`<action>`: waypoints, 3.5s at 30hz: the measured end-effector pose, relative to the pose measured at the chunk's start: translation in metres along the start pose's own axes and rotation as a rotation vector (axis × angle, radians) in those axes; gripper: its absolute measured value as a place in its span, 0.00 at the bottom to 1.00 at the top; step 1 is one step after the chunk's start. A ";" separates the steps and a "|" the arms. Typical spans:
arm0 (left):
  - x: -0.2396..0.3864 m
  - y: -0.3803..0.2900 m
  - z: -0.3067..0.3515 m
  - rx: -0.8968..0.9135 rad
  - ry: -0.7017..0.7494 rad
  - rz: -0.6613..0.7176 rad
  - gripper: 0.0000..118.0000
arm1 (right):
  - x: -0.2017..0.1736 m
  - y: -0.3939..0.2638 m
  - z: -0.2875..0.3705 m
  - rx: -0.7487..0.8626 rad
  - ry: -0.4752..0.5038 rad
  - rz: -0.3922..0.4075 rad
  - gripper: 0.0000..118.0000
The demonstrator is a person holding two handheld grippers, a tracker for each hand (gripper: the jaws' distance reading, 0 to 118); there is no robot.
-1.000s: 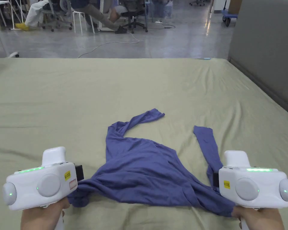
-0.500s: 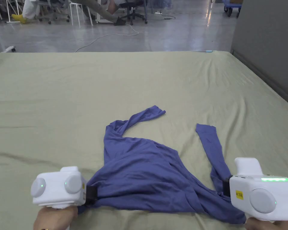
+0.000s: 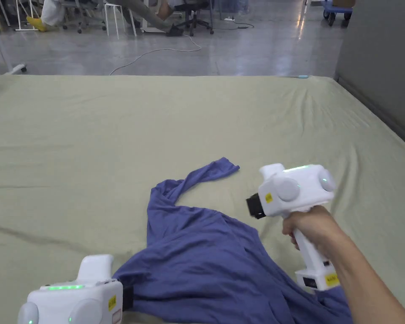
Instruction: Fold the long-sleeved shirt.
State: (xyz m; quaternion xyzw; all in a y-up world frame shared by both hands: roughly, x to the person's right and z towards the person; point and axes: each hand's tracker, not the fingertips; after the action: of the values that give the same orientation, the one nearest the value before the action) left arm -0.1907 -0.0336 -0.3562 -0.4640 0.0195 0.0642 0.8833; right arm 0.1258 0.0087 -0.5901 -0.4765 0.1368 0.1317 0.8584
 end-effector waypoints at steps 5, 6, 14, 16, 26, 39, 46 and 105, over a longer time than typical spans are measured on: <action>-0.004 -0.001 -0.005 -0.022 -0.008 0.024 0.13 | -0.016 0.008 -0.068 -0.217 0.015 0.121 0.66; -0.004 -0.001 -0.006 -0.024 -0.008 0.022 0.13 | -0.022 0.004 -0.079 -0.283 0.022 0.148 0.65; -0.004 -0.001 -0.017 -0.042 0.010 0.007 0.13 | -0.059 -0.010 -0.056 -0.184 -0.091 0.301 0.00; -0.008 0.005 -0.015 -0.013 -0.009 0.019 0.13 | -0.060 -0.014 -0.051 -0.168 -0.088 0.283 0.00; 0.001 0.147 0.051 0.350 -0.073 -0.042 0.13 | 0.035 0.063 0.130 0.309 -0.003 -0.009 0.00; 0.072 0.416 0.224 0.796 -0.103 -0.211 0.13 | 0.117 0.222 0.356 0.773 -0.169 -0.120 0.00; 0.084 0.436 0.241 0.854 -0.083 -0.156 0.13 | 0.128 0.228 0.381 0.848 -0.131 -0.187 0.00; -0.010 -0.013 0.107 0.338 -0.120 0.004 0.01 | -0.011 -0.232 0.166 0.228 -0.063 -0.332 0.00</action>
State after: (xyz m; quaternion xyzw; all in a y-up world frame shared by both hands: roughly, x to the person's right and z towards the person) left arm -0.2016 0.0461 -0.2841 -0.3041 -0.0219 0.0896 0.9482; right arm 0.2165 0.0306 -0.3205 -0.3881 0.0437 -0.0132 0.9205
